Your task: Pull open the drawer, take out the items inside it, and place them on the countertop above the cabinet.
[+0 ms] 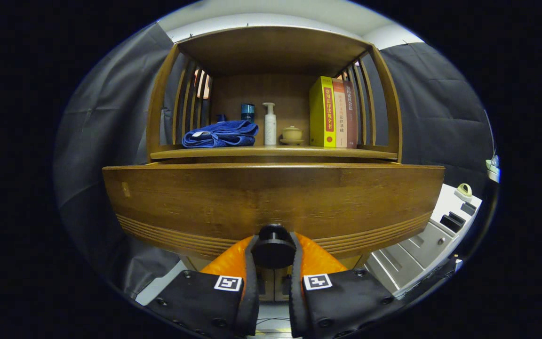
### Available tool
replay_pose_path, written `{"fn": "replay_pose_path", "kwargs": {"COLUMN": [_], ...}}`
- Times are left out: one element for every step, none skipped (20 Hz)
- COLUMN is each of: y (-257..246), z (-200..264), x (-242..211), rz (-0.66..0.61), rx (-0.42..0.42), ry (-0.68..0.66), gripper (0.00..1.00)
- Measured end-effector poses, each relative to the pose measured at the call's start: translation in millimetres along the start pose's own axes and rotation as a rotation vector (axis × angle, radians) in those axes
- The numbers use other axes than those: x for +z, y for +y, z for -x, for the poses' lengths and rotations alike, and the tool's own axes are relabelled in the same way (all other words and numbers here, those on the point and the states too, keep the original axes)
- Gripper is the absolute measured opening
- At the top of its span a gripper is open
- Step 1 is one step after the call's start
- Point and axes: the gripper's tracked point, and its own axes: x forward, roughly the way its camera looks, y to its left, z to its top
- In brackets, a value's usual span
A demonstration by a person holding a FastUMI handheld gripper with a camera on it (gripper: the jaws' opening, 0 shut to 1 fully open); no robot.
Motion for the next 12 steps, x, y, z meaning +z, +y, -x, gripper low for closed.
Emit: {"fn": "replay_pose_path", "kwargs": {"y": [-1.0,-1.0,-1.1,-1.3,-1.5,-0.8,-0.9,-1.2,-1.2,-0.2,-0.1,-0.4], "z": [6.6,10.2,14.9,15.2,15.3,15.6,18.0,18.3,18.3,19.7,19.9,23.4], "x": [-0.1,-0.1,-0.8,-0.6,-1.6,-2.9,-3.8,-5.7,-7.4,-9.4,-12.3,-15.8], "rz": [-0.003,0.003,0.013,0.015,0.009,0.003,0.001,0.002,0.0,-0.003,-0.007,-0.009], "rx": [-0.004,-0.006,-0.008,-0.011,-0.014,-0.018,-0.019,-0.019,-0.018,-0.017,-0.018,-0.019], "ry": [-0.002,-0.003,-0.001,0.003,0.01,0.016,0.019,0.024,0.03,0.034,0.037,0.041], "gripper": [0.34,0.34,0.34,0.34,0.34,0.34,0.34,0.34,0.34,0.34,0.34,0.34]}}
